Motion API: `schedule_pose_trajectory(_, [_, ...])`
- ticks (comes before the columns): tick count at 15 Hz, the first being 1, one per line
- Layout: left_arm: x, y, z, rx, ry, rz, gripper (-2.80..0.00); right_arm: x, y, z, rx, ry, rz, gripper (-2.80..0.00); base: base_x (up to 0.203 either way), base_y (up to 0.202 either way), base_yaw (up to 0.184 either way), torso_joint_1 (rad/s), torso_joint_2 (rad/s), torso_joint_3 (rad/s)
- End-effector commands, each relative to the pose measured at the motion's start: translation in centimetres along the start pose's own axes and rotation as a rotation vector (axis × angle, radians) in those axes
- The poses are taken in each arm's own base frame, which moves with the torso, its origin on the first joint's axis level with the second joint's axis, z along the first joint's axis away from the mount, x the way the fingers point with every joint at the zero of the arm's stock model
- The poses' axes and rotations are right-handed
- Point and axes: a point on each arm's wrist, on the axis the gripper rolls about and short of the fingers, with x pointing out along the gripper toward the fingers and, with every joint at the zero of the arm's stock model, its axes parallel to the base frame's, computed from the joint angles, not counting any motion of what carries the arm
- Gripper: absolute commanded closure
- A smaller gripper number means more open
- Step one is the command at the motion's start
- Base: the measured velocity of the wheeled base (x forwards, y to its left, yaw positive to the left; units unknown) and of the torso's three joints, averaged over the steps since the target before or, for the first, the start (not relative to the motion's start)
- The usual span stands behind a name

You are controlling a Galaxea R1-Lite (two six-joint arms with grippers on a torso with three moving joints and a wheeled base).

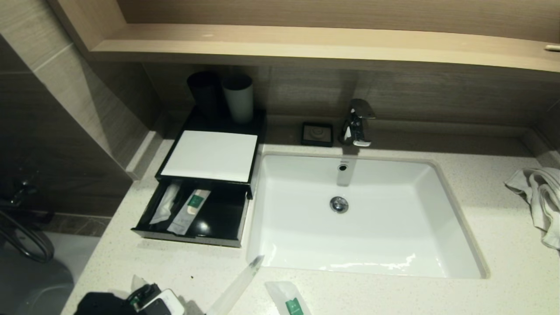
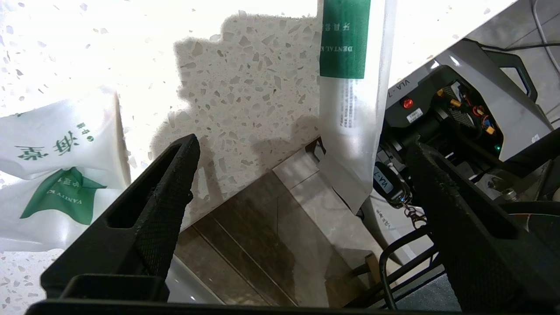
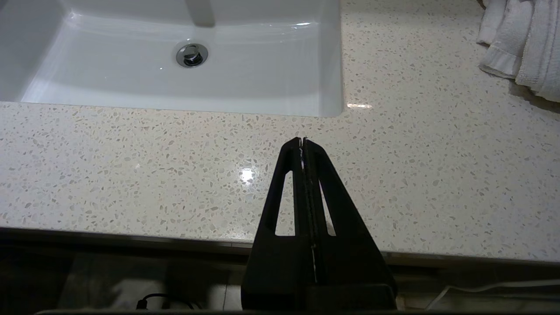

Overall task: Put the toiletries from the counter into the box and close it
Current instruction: Pick up the bathroom toiletry

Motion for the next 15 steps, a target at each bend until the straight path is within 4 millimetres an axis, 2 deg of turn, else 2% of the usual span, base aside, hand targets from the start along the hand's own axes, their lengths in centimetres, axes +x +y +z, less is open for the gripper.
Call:
schedule_pose_trajectory(1, [-0.02, 0.01, 0.02, 0.0, -0.003, 0.002, -2.8, 0.0, 0.0, 0.0, -0.001, 0.0, -0.001, 0.0, 0.0, 0.0, 0.0, 0.0, 0.0, 0.0])
schedule_pose_trajectory(7, [-0.03, 0.0, -0.05, 0.0, -0.002, 0.0, -2.8, 0.0, 0.0, 0.0, -0.001, 0.0, 0.0, 0.0, 0.0, 0.0, 0.0, 0.0, 0.0, 0.0])
schedule_pose_trajectory(8, [-0.04, 0.03, -0.04, -0.001, -0.003, 0.001, 0.0, 0.0, 0.0, 0.0, -0.001, 0.0, 0.001, 0.0, 0.0, 0.0, 0.0, 0.0, 0.0, 0.0])
schedule_pose_trajectory(15, [-0.04, 0.02, -0.08, 0.004, -0.002, 0.001, 0.0, 0.0, 0.0, 0.0, -0.001, 0.0, 0.001, 0.0, 0.0, 0.0, 0.0, 0.0, 0.0, 0.0])
